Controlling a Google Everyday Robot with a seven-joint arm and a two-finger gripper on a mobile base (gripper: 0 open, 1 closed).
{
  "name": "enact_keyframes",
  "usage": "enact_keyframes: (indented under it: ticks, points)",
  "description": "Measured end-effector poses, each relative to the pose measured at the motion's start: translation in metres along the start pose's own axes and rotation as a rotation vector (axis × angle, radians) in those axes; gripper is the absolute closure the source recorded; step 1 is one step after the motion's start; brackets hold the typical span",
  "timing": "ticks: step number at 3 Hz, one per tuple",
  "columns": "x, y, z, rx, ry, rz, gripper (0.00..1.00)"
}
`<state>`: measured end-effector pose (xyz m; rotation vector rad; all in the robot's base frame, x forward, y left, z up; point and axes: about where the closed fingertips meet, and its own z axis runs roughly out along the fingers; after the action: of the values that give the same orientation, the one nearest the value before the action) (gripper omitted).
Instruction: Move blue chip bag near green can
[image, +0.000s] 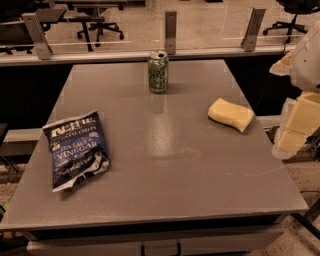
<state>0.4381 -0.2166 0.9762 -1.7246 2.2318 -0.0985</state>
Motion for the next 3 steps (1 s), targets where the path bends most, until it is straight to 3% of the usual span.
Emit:
enact_keyframes:
  ticks: [1,3]
  points:
    - [0.0,0.0,0.0,0.0,0.0,0.0,0.0]
    - [-0.081,0.02,0.028,-0.075,-0.058,-0.038,0.0]
